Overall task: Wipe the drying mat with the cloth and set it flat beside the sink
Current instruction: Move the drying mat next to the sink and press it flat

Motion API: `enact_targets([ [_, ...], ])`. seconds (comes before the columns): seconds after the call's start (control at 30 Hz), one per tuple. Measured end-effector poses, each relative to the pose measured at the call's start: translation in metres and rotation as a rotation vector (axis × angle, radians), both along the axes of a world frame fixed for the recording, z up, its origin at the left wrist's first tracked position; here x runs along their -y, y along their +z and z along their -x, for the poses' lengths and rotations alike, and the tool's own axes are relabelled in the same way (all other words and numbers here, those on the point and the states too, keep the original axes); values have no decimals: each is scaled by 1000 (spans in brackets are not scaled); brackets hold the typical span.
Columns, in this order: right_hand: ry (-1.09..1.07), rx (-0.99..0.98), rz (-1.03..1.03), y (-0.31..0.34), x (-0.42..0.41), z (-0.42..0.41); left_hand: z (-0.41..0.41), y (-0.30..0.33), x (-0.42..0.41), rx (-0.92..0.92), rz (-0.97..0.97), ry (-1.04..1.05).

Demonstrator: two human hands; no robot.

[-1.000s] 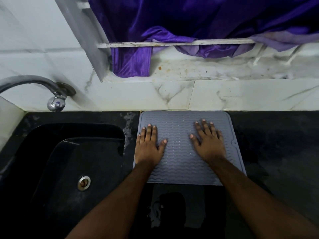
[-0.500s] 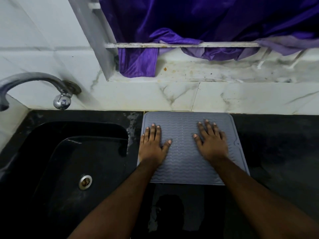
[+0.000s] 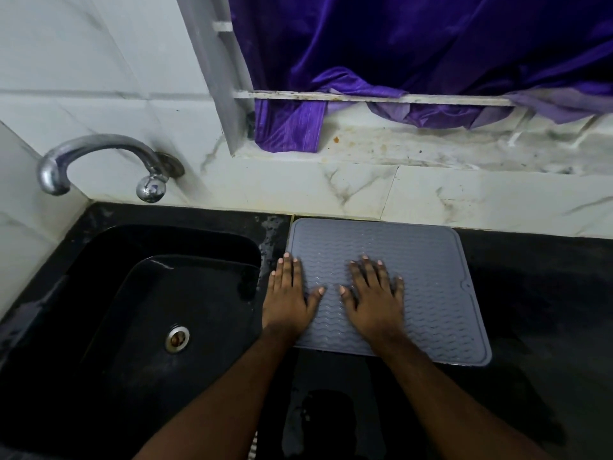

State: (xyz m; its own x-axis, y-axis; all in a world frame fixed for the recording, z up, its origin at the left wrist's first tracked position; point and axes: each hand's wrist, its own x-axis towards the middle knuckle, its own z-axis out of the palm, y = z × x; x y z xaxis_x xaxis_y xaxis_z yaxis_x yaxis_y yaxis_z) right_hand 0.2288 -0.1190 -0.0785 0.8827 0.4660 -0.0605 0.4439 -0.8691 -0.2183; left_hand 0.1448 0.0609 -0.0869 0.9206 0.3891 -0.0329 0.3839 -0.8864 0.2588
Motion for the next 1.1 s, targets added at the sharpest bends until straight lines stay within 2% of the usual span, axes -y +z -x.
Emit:
enact_targets([
  [0.17, -10, -1, 18, 0, 2, 4, 0, -2, 0, 31, -34, -10],
  [0.73, -23, -9, 25, -2, -7, -10, -13, 9, -3, -52, -124, -30],
  [0.87, -41, -8, 30, 0, -8, -8, 8, 22, 20, -38, -90, -89],
  [1.1, -107, -70, 107, 21, -25, 11, 78, 36, 41, -34, -106, 0],
])
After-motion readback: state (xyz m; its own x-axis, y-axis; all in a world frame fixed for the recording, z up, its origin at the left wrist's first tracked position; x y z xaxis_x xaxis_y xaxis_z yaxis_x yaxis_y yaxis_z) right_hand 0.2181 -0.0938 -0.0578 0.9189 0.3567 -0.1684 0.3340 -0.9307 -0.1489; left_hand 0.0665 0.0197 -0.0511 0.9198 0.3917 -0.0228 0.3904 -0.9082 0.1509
